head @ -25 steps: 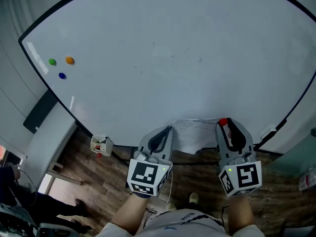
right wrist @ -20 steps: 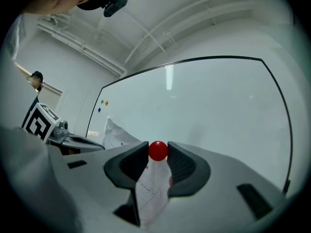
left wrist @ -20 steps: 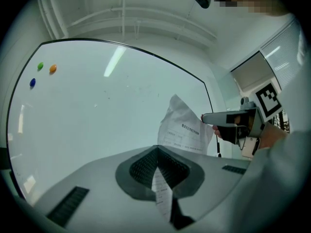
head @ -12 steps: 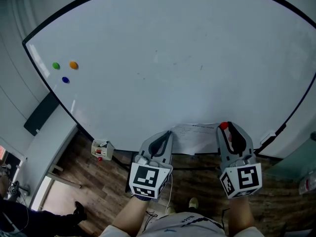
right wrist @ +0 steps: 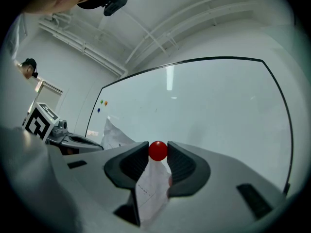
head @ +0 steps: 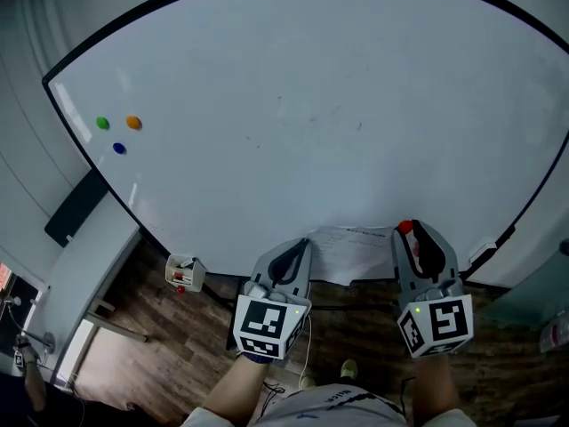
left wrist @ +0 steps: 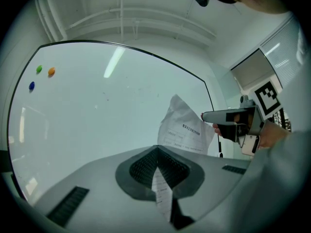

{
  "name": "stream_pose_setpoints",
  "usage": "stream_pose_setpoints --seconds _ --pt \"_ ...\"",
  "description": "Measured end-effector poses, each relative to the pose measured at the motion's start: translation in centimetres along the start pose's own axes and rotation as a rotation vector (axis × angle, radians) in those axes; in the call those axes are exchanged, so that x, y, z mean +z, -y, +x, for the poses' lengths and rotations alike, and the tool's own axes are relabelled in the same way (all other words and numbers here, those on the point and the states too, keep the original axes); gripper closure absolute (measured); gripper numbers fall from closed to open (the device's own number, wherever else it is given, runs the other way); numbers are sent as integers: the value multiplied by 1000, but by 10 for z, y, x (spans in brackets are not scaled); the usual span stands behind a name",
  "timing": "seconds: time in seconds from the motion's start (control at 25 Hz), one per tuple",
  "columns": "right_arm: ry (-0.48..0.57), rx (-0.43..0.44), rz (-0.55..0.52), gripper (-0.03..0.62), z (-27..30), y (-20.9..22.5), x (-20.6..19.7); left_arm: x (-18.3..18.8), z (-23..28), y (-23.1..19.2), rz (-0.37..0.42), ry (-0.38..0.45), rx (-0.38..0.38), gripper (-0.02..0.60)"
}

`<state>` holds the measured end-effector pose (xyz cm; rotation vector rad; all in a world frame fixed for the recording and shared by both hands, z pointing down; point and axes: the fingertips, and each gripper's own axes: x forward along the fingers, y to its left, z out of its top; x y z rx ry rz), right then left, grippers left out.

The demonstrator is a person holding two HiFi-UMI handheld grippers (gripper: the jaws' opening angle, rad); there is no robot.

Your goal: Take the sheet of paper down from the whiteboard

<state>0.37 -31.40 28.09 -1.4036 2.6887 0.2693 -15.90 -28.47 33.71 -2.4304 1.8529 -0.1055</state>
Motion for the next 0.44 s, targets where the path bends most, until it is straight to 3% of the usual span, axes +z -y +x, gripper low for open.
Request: stream_pose_setpoints --seconds 0.44 --pt "3 -2 -8 468 -2 4 1 2 2 5 5 4 -1 569"
